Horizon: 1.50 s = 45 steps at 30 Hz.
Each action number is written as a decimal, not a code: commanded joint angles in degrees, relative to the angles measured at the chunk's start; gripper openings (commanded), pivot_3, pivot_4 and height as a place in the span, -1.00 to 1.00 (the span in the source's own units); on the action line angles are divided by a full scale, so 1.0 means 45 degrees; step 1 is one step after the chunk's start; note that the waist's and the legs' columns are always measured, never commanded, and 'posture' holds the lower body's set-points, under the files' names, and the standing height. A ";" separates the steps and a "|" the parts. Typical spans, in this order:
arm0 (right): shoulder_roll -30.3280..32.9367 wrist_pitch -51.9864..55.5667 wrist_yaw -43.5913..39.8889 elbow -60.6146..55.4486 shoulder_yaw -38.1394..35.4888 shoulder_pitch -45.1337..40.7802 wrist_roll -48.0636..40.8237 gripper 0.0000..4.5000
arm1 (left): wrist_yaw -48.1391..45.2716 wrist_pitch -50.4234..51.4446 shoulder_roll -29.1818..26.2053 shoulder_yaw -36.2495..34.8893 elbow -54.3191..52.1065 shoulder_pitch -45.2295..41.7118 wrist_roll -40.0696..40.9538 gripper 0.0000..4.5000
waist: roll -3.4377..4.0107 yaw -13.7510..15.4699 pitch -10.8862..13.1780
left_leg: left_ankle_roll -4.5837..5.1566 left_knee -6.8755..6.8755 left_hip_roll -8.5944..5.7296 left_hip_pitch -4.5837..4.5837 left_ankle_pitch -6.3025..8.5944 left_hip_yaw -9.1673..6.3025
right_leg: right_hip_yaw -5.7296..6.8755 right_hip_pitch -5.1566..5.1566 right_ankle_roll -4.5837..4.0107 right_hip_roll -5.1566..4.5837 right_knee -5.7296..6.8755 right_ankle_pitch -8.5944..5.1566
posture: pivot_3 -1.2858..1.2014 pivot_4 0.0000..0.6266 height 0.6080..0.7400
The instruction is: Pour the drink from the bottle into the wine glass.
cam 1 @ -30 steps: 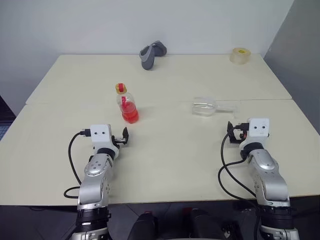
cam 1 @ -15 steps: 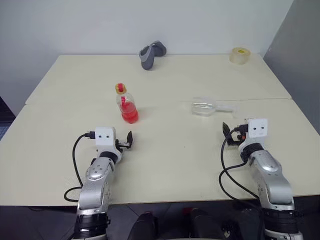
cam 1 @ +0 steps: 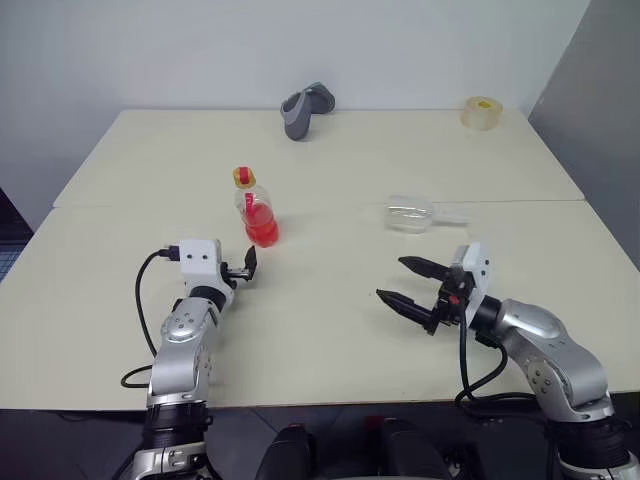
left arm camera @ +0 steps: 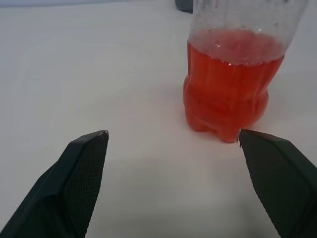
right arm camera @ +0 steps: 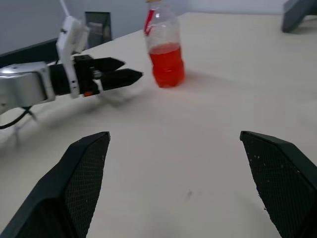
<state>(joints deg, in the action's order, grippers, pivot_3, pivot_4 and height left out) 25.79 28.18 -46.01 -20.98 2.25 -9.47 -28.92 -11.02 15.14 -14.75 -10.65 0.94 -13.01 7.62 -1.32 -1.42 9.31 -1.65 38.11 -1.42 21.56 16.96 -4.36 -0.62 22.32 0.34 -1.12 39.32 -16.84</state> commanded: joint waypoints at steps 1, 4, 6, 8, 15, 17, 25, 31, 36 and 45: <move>-0.0037 -0.0302 -0.0220 -0.0031 0.0012 -0.0652 -0.0191 1.00 | -0.0458 -0.0541 -0.0247 0.0276 -0.0077 -0.0182 -0.0079 1.00 | 0.0000 0.0002 0.0000 | -0.0001 0.0000 0.0000 0.0000 0.0000 0.0000 | -0.0001 0.0000 0.0000 0.0000 -0.0001 0.0000 | 0.03 -0.52 1.00; -0.0221 -0.0384 0.0113 0.0189 -0.0036 -0.0980 -0.0042 1.00 | -0.0619 -0.0648 -0.0301 0.0355 0.0043 -0.0265 -0.0041 1.00 | 0.0000 0.0012 0.0000 | -0.0011 0.0000 0.0000 -0.0001 -0.0006 -0.0003 | 0.0000 -0.0003 0.0001 -0.0002 -0.0005 0.0001 | 0.03 -0.52 1.00; -0.0343 -0.0329 0.0268 0.0256 -0.0084 -0.1074 -0.0072 1.00 | -0.0758 -0.0722 -0.0345 0.0417 0.0152 -0.0355 -0.0040 1.00 | 0.0000 0.0013 0.0000 | -0.0014 -0.0004 0.0000 -0.0001 -0.0007 -0.0007 | 0.0004 -0.0003 0.0001 -0.0002 -0.0007 0.0001 | 0.03 -0.52 1.00; -0.0441 -0.0477 0.0346 0.0404 -0.0025 -0.1037 0.0101 1.00 | -0.0742 -0.0931 -0.0377 0.0497 0.0456 -0.0621 -0.0172 1.00 | 0.0000 0.0031 0.0000 | -0.0014 -0.0003 0.0000 0.0001 -0.0007 -0.0010 | 0.0006 -0.0003 0.0001 -0.0003 -0.0007 0.0001 | 0.03 -0.52 1.00; -0.0560 -0.0394 0.0740 0.0386 -0.0180 -0.1122 0.0121 1.00 | -0.0986 -0.1752 -0.0615 0.0421 0.2003 -0.1886 -0.0213 1.00 | 0.0000 0.0069 0.0000 | -0.0015 0.0000 -0.0002 0.0003 -0.0008 -0.0011 | 0.0011 -0.0002 0.0005 -0.0003 -0.0010 0.0004 | 0.03 -0.52 1.00; -0.0586 -0.0290 0.0882 0.0315 -0.0249 -0.1153 0.0021 1.00 | -0.1075 -0.2004 -0.0685 0.0417 0.2456 -0.2202 -0.0212 1.00 | 0.0000 0.0068 0.0000 | -0.0017 0.0000 -0.0002 0.0002 -0.0010 -0.0011 | 0.0012 -0.0003 0.0005 -0.0004 -0.0011 0.0004 | 0.03 -0.52 1.00; -0.0547 -0.0143 0.1180 0.0245 -0.0216 -0.1315 -0.0099 1.00 | -0.1379 -0.3345 -0.0751 0.0598 0.4813 -0.3706 -0.0437 1.00 | -0.0001 0.0071 0.0000 | -0.0021 0.0001 -0.0002 0.0005 -0.0011 -0.0013 | 0.0017 -0.0003 0.0005 -0.0004 -0.0013 0.0005 | 0.03 -0.52 1.00; -0.0553 -0.0104 0.1305 0.0193 -0.0223 -0.1329 -0.0045 1.00 | -0.1493 -0.4358 -0.0586 0.0726 0.6526 -0.4616 -0.0512 1.00 | -0.0001 0.0060 0.0000 | -0.0025 0.0001 -0.0002 0.0010 -0.0014 -0.0015 | 0.0020 -0.0002 0.0007 -0.0004 -0.0021 0.0006 | 0.03 -0.52 1.00; -0.0476 -0.0079 0.1489 0.0084 -0.0237 -0.1276 0.0013 1.00 | -0.1463 -0.5265 -0.0440 0.0866 0.8062 -0.5488 -0.0625 1.00 | -0.0001 0.0069 0.0000 | -0.0025 0.0002 -0.0003 0.0018 -0.0014 -0.0018 | 0.0027 -0.0001 0.0008 -0.0006 -0.0029 0.0008 | 0.03 -0.52 1.00; -0.0366 0.0034 0.1797 -0.0187 -0.0287 -0.1126 -0.0014 1.00 | -0.1399 -0.6573 -0.0285 0.0840 1.0439 -0.6782 -0.0692 1.00 | -0.0001 0.0066 0.0000 | -0.0029 0.0004 -0.0006 0.0033 -0.0017 -0.0025 | 0.0038 0.0001 0.0012 -0.0007 -0.0047 0.0010 | 0.03 -0.52 1.00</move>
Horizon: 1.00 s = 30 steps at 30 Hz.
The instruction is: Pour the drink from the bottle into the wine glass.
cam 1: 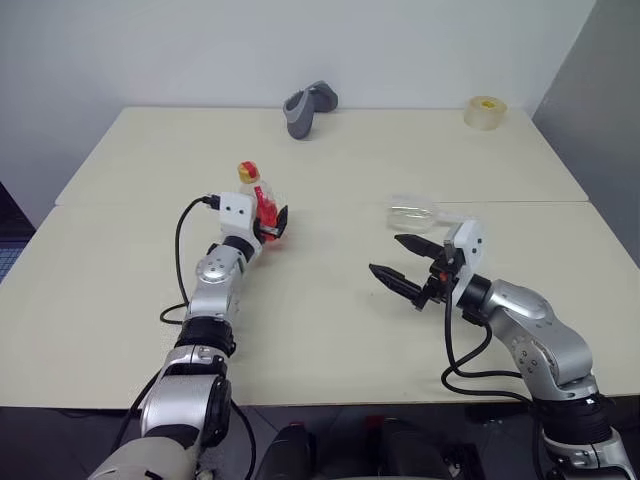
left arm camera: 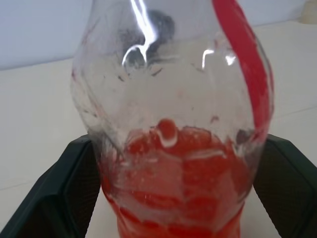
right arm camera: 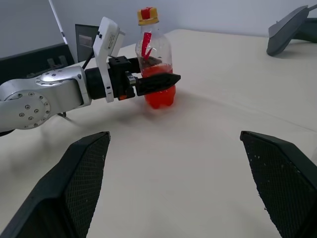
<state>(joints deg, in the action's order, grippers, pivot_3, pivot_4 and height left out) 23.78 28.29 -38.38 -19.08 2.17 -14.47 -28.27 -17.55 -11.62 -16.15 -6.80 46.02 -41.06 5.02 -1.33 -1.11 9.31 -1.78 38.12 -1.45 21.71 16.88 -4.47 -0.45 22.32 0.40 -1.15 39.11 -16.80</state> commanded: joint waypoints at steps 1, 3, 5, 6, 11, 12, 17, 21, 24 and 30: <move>0.0094 0.0024 0.0122 -0.0643 -0.0270 -0.0005 -0.0154 1.00 | 0.0121 -0.0803 0.0042 -0.0043 0.0827 -0.0770 -0.0132 1.00 | 0.0000 -0.0002 0.0000 | -0.0001 0.0000 -0.0001 0.0000 0.0000 0.0000 | -0.0001 0.0000 0.0001 -0.0001 0.0000 0.0000 | 0.03 -0.52 1.00; 0.0115 0.0073 0.0161 -0.0704 -0.0290 0.0002 -0.0165 1.00 | 0.0218 -0.1102 0.0058 -0.0090 0.1493 -0.1129 -0.0145 1.00 | -0.0001 -0.0001 0.0001 | 0.0000 0.0001 -0.0003 0.0003 0.0000 -0.0003 | 0.0004 0.0001 0.0001 -0.0001 -0.0001 0.0000 | 0.03 -0.52 1.00; 0.0150 0.0100 0.0190 -0.0745 -0.0303 0.0009 -0.0154 1.00 | 0.0270 -0.1368 0.0067 -0.0125 0.1970 -0.1363 -0.0155 1.00 | -0.0001 -0.0003 0.0001 | 0.0002 0.0001 -0.0003 0.0003 0.0001 -0.0003 | 0.0004 0.0001 0.0001 -0.0001 0.0000 0.0001 | 0.03 -0.52 1.00; 0.0171 0.0115 0.0205 -0.0753 -0.0313 0.0007 -0.0157 1.00 | 0.0290 -0.1484 0.0071 -0.0132 0.2192 -0.1467 -0.0171 1.00 | -0.0001 -0.0005 0.0001 | 0.0000 0.0001 -0.0003 0.0003 0.0000 -0.0003 | 0.0005 0.0001 0.0002 -0.0001 0.0000 0.0001 | 0.03 -0.52 1.00; 0.0244 0.0153 0.0251 -0.0792 -0.0365 0.0009 -0.0164 1.00 | 0.0280 -0.1919 0.0110 -0.0203 0.2793 -0.1740 -0.0142 1.00 | -0.0001 -0.0008 0.0001 | -0.0002 0.0001 -0.0004 0.0003 -0.0001 -0.0002 | 0.0003 0.0001 0.0002 -0.0001 -0.0001 0.0001 | 0.03 -0.52 1.00; 0.0252 0.0145 0.0258 -0.0772 -0.0376 0.0001 -0.0143 1.00 | 0.0234 -0.1993 0.0128 -0.0230 0.2874 -0.1775 -0.0105 0.91 | -0.0001 -0.0009 0.0001 | -0.0002 0.0001 -0.0004 0.0003 -0.0001 -0.0002 | 0.0004 0.0002 0.0002 -0.0001 0.0000 0.0001 | 0.03 -0.52 1.00; 0.0246 0.0102 0.0281 -0.0652 -0.0356 -0.0093 -0.0077 1.00 | -0.0007 -0.2138 0.0165 -0.0295 0.3069 -0.1822 -0.0003 0.35 | -0.0001 -0.0012 0.0001 | -0.0002 0.0002 -0.0004 0.0003 -0.0001 -0.0003 | 0.0004 0.0002 0.0002 -0.0001 0.0001 0.0001 | 0.03 -0.52 1.00; 0.0271 -0.0001 0.0280 -0.0503 -0.0340 -0.0203 0.0058 1.00 | -0.0211 -0.2123 0.0132 -0.0299 0.3018 -0.1804 0.0005 0.14 | -0.0001 -0.0015 0.0001 | -0.0005 0.0002 -0.0004 0.0003 -0.0003 -0.0002 | 0.0002 0.0002 0.0002 0.0000 0.0001 0.0001 | 0.03 -0.52 1.00; 0.0260 0.0011 0.0538 -0.0321 -0.0293 -0.0558 0.0375 1.00 | -0.0664 -0.1914 0.0091 -0.0303 0.2652 -0.1728 0.0125 0.03 | -0.0001 -0.0020 0.0001 | -0.0005 0.0003 -0.0005 0.0004 -0.0003 -0.0002 | 0.0003 0.0003 0.0002 0.0000 0.0001 0.0001 | 0.03 -0.52 1.00; -0.0245 0.1043 0.1453 0.0020 -0.0140 -0.2807 0.0416 1.00 | -0.2530 -0.0655 -0.0018 -0.0182 0.1180 -0.1623 0.0720 -0.01 | -0.0001 -0.0094 0.0001 | -0.0015 0.0013 -0.0005 0.0014 -0.0009 -0.0005 | 0.0004 0.0017 0.0002 0.0000 0.0016 0.0003 | 0.03 -0.52 1.00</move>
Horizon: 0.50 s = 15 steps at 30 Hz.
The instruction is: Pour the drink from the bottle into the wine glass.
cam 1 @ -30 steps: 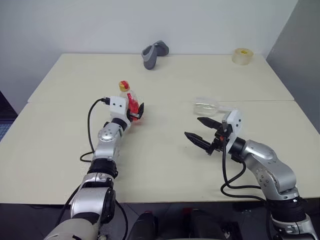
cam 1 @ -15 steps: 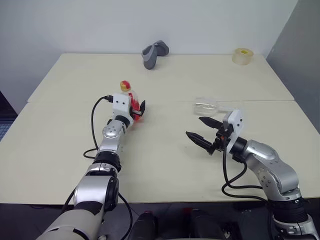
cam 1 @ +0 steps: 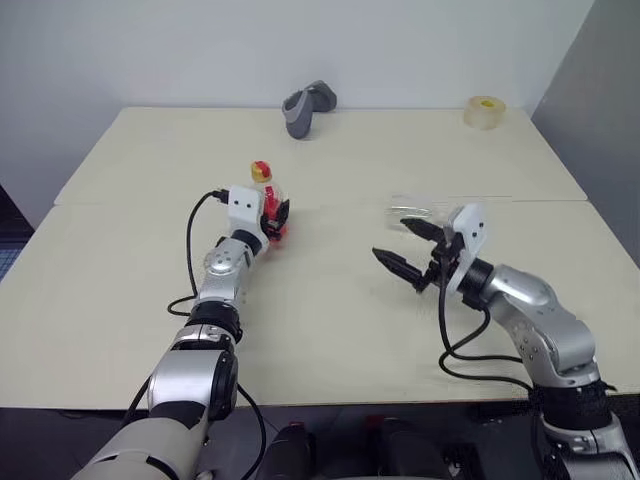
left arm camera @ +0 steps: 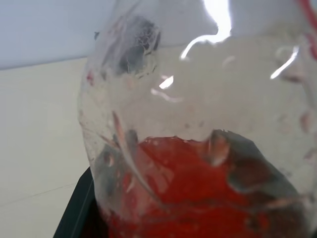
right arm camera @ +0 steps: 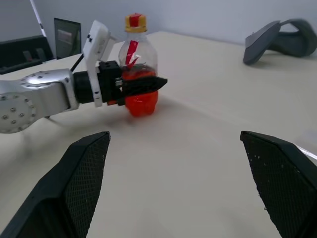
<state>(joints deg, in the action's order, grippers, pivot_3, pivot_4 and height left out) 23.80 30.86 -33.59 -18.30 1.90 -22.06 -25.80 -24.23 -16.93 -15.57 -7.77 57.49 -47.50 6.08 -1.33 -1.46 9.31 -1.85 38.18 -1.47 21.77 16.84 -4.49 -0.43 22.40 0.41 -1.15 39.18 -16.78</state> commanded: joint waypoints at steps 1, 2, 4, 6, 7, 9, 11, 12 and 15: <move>-0.0442 0.0734 0.0479 -0.0059 -0.0075 -0.1680 -0.0315 1.00 | -0.1602 0.0947 -0.0169 0.0117 -0.1744 -0.0170 0.0654 -0.01 | 0.0001 -0.0031 0.0000 | -0.0001 -0.0001 0.0001 0.0005 -0.0001 0.0001 | -0.0002 0.0006 -0.0001 0.0000 0.0003 0.0000 | 0.03 -0.52 1.00; -0.0605 0.0950 0.0543 0.0030 -0.0053 -0.2176 -0.0435 1.00 | -0.2150 0.1352 -0.0191 0.0210 -0.2134 -0.0132 0.0792 -0.01 | 0.0001 -0.0050 0.0000 | -0.0002 -0.0001 0.0000 0.0011 -0.0001 0.0001 | -0.0003 0.0016 -0.0001 0.0001 0.0007 0.0000 | 0.03 -0.52 1.00; -0.0821 0.1215 0.0568 0.0255 -0.0030 -0.2793 -0.0468 1.00 | -0.2883 0.1949 -0.0227 0.0345 -0.2643 -0.0094 0.0951 -0.01 | 0.0000 -0.0051 0.0000 | -0.0005 0.0000 -0.0001 0.0036 -0.0003 0.0008 | -0.0013 0.0056 -0.0004 0.0000 0.0031 0.0001 | 0.03 -0.52 1.00; -0.1021 0.1385 0.0499 0.0610 0.0072 -0.3412 -0.0431 1.00 | -0.3889 0.2610 -0.0309 0.0586 -0.3192 -0.0088 0.1132 -0.01 | 0.0001 -0.0056 0.0000 | -0.0006 -0.0003 -0.0001 0.0038 -0.0003 0.0006 | -0.0011 0.0057 -0.0005 0.0000 0.0028 0.0000 | 0.03 -0.52 1.00; -0.1134 0.1401 0.0457 0.0884 0.0134 -0.3747 -0.0394 1.00 | -0.4482 0.3014 -0.0341 0.0678 -0.3478 -0.0137 0.1305 -0.01 | 0.0001 -0.0062 0.0000 | -0.0006 -0.0002 -0.0002 0.0046 -0.0004 0.0009 | -0.0015 0.0063 -0.0005 0.0000 0.0027 0.0000 | 0.03 -0.52 1.00; -0.1240 0.1133 0.0283 0.1567 0.0313 -0.4192 -0.0128 1.00 | -0.5659 0.3810 -0.0399 0.0909 -0.4008 -0.0304 0.1652 -0.01 | 0.0001 -0.0076 0.0000 | -0.0006 0.0000 -0.0009 0.0058 -0.0004 0.0021 | -0.0033 0.0079 -0.0006 -0.0004 0.0029 0.0000 | 0.03 -0.52 1.00; -0.1278 0.0884 0.0007 0.2146 0.0473 -0.4501 0.0026 1.00 | -0.6705 0.4401 -0.0431 0.1180 -0.4446 -0.0445 0.1882 -0.01 | 0.0001 -0.0077 0.0000 | -0.0006 0.0008 -0.0014 0.0068 -0.0004 0.0037 | -0.0051 0.0100 -0.0006 -0.0006 0.0044 0.0000 | 0.03 -0.52 1.00; -0.1299 0.0823 -0.0131 0.2335 0.0511 -0.4614 0.0055 1.00 | -0.7000 0.4563 -0.0437 0.1256 -0.4535 -0.0498 0.1923 -0.01 | 0.0001 -0.0079 0.0000 | -0.0005 0.0015 -0.0016 0.0080 -0.0004 0.0045 | -0.0061 0.0123 -0.0006 -0.0007 0.0062 0.0000 | 0.03 -0.52 1.00; -0.1418 0.0758 -0.0470 0.2860 0.0573 -0.5103 0.0024 1.00 | -0.7835 0.4749 -0.0400 0.1592 -0.4779 -0.0581 0.1919 -0.01 | 0.0005 -0.0092 0.0003 | -0.0006 0.0073 -0.0013 0.0161 -0.0005 0.0051 | -0.0069 0.0210 -0.0007 -0.0005 0.0137 0.0000 | 0.03 -0.52 1.00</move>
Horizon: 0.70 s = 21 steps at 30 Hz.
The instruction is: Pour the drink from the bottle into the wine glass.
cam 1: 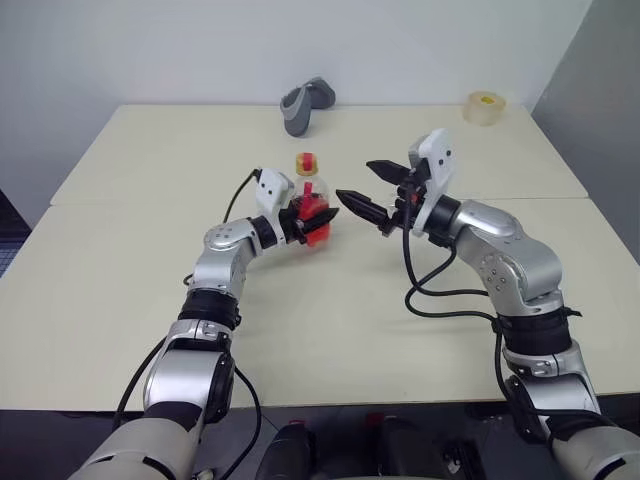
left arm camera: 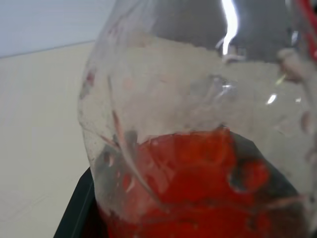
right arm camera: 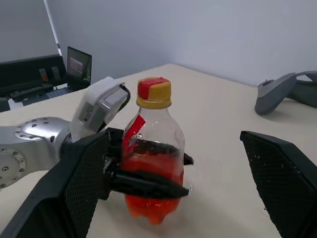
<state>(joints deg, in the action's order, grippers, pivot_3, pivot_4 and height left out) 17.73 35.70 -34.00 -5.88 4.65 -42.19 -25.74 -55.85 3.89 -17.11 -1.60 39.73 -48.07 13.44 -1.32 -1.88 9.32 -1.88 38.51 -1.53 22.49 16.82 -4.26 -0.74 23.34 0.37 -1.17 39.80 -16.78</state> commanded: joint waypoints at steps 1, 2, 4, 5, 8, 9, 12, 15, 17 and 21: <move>-0.0123 -0.0322 -0.0448 0.0268 -0.0033 -0.0793 -0.0002 1.00 | -0.1055 0.0092 -0.0032 0.0321 -0.0889 -0.0476 0.0262 -0.01 | 0.0010 0.0002 0.0006 | 0.0000 0.0029 0.0001 0.0010 0.0000 0.0000 | 0.0000 0.0005 -0.0001 0.0000 0.0019 -0.0001 | 0.03 -0.52 1.00; -0.0185 -0.0287 -0.0488 0.0417 -0.0053 -0.0937 -0.0032 1.00 | -0.1239 0.0089 -0.0008 0.0390 -0.0943 -0.0487 0.0258 -0.01 | 0.0010 0.0000 0.0006 | 0.0001 0.0052 0.0001 0.0027 0.0001 0.0000 | -0.0003 0.0015 -0.0001 0.0000 0.0032 -0.0001 | 0.03 -0.52 1.00; -0.0296 -0.0233 -0.0583 0.0735 -0.0104 -0.1233 -0.0110 1.00 | -0.1658 -0.0009 0.0012 0.0565 -0.1054 -0.0489 0.0217 -0.01 | 0.0010 -0.0005 0.0006 | 0.0002 0.0071 0.0000 0.0031 0.0001 0.0002 | -0.0005 0.0018 -0.0001 0.0000 0.0041 0.0000 | 0.03 -0.52 1.00; -0.0331 -0.0217 -0.0619 0.0836 -0.0127 -0.1322 -0.0129 1.00 | -0.1785 -0.0047 0.0008 0.0616 -0.1077 -0.0491 0.0207 -0.01 | 0.0010 -0.0004 0.0006 | 0.0003 0.0070 0.0000 0.0030 0.0002 -0.0001 | -0.0002 0.0018 -0.0001 0.0000 0.0043 0.0000 | 0.03 -0.52 1.00; -0.0320 -0.0353 -0.0944 0.1087 -0.0072 -0.1539 -0.0057 1.00 | -0.2013 -0.0231 -0.0055 0.0699 -0.0866 -0.0573 0.0089 -0.01 | 0.0010 -0.0001 0.0006 | 0.0004 0.0066 0.0001 0.0034 0.0002 -0.0006 | 0.0002 0.0019 -0.0002 0.0003 0.0042 0.0000 | 0.03 -0.52 1.00; -0.0297 -0.0383 -0.1100 0.1159 -0.0031 -0.1599 -0.0050 1.00 | -0.2032 -0.0313 -0.0072 0.0700 -0.0751 -0.0617 0.0058 -0.01 | 0.0010 -0.0002 0.0006 | 0.0003 0.0069 0.0001 0.0043 0.0002 -0.0004 | 0.0000 0.0024 -0.0002 0.0002 0.0038 0.0000 | 0.03 -0.52 1.00; -0.0376 -0.0309 -0.1262 0.1317 -0.0093 -0.1704 -0.0116 1.00 | -0.2022 -0.0572 -0.0079 0.0665 -0.0470 -0.0763 -0.0029 -0.01 | 0.0010 0.0001 0.0006 | 0.0003 0.0081 -0.0002 0.0066 0.0002 -0.0003 | -0.0001 0.0042 -0.0001 -0.0001 0.0038 0.0001 | 0.03 -0.52 1.00; -0.0470 -0.0302 -0.1354 0.1456 -0.0114 -0.1782 -0.0109 0.92 | -0.1974 -0.0734 -0.0067 0.0619 -0.0205 -0.0926 -0.0074 -0.01 | 0.0010 0.0003 0.0006 | 0.0004 0.0081 -0.0002 0.0067 0.0002 -0.0004 | 0.0000 0.0043 -0.0001 -0.0001 0.0042 0.0001 | 0.03 -0.52 1.00; -0.0537 -0.0330 -0.1412 0.1603 -0.0128 -0.1864 -0.0089 0.72 | -0.1952 -0.0718 -0.0050 0.0589 -0.0073 -0.1053 -0.0049 -0.01 | 0.0010 0.0001 0.0006 | 0.0004 0.0081 -0.0002 0.0066 0.0002 -0.0003 | -0.0002 0.0043 -0.0001 0.0000 0.0042 0.0001 | 0.03 -0.52 1.00; -0.0789 -0.0173 -0.1314 0.1836 -0.0359 -0.2027 -0.0274 0.10 | -0.1963 -0.0857 -0.0055 0.0586 0.0094 -0.1138 -0.0047 -0.01 | 0.0010 -0.0003 0.0006 | 0.0003 0.0080 -0.0002 0.0067 0.0002 -0.0003 | -0.0001 0.0047 -0.0001 0.0000 0.0044 0.0001 | 0.03 -0.52 1.00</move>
<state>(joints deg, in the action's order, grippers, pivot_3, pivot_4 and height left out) 14.52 35.38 -39.80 3.27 4.52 -49.19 -25.94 -64.48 1.63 -17.12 1.87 41.22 -51.40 12.82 -1.28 -1.89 9.34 -1.86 38.87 -1.53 22.80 16.83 -4.28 -0.74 23.56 0.37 -1.17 40.00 -16.78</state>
